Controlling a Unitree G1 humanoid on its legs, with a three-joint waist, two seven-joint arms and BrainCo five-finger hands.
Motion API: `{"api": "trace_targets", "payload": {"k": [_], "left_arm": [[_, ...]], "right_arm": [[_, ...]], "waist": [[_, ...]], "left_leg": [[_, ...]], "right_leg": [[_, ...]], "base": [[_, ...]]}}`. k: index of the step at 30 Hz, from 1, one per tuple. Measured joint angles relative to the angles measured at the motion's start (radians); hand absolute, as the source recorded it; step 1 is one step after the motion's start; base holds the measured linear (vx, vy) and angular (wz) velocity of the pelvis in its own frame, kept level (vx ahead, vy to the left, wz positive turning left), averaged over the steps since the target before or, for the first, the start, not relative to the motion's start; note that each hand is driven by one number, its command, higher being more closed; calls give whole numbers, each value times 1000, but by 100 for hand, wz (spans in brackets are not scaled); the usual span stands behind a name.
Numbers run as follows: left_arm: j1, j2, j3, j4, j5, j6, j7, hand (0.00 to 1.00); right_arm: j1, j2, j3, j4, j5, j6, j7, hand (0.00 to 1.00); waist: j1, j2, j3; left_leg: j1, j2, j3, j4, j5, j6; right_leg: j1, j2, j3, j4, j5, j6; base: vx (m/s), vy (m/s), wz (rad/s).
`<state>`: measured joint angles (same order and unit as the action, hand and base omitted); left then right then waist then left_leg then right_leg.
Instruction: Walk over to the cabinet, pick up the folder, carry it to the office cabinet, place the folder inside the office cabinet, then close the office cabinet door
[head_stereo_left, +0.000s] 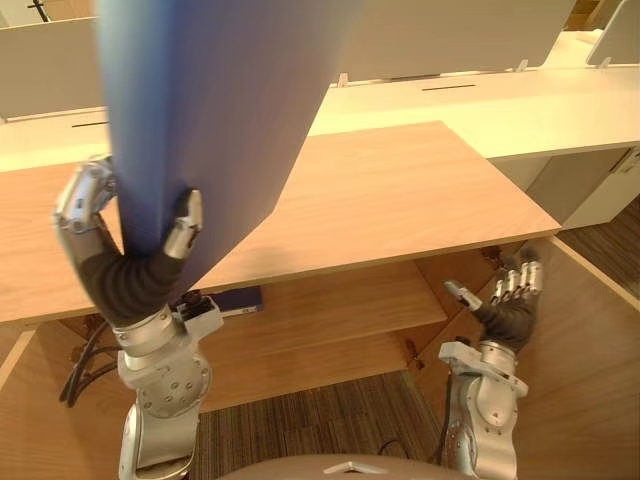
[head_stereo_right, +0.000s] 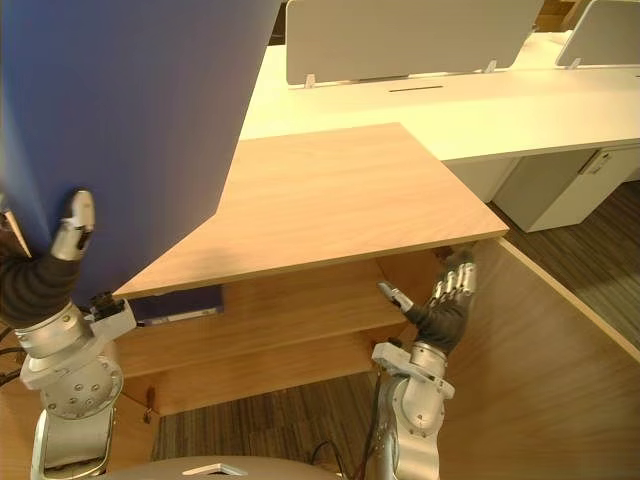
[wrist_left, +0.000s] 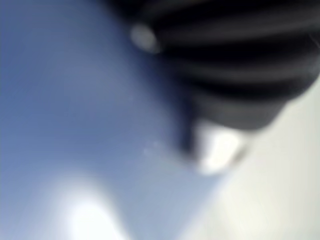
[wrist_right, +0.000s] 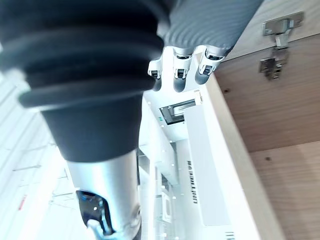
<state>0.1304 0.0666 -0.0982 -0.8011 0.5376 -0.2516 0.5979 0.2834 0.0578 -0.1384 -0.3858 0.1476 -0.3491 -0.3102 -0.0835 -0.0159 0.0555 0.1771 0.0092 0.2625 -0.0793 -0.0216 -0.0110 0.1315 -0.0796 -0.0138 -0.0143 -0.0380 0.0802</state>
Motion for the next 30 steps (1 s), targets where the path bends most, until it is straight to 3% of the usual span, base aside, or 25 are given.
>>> {"api": "trace_targets", "payload": {"k": [11,20,25,30], "left_arm": [[-1,-9,-63,-13,-264,-76,-15,100],[-4,-8,-172,67,-443,-113,-163,100],[-3,-7,-217,129,-496,-113,-246,100],[-3,-6,-238,162,-507,-113,-286,100]], "right_arm": [[-159,-51,40,-78,27,-50,18,0],[-261,-117,100,-78,204,-64,148,0],[-300,-154,132,-70,222,-59,206,0],[-303,-157,144,-68,243,-40,244,0]], "waist": [[1,1,0],[17,0,1],[20,-1,2],[23,-3,2]], "left_leg": [[0,-4,0,0,-1,1],[-7,-5,-18,0,2,4],[-12,-9,-30,0,6,9],[-16,-13,-39,0,10,13]], "right_leg": [[0,-2,-1,1,0,0],[6,-4,-18,2,0,1],[6,-7,-29,4,-1,2],[6,-12,-35,6,-1,2]], "base": [[-2,-3,0],[-1,-1,6],[-21,-28,6],[-27,-24,7]]}}
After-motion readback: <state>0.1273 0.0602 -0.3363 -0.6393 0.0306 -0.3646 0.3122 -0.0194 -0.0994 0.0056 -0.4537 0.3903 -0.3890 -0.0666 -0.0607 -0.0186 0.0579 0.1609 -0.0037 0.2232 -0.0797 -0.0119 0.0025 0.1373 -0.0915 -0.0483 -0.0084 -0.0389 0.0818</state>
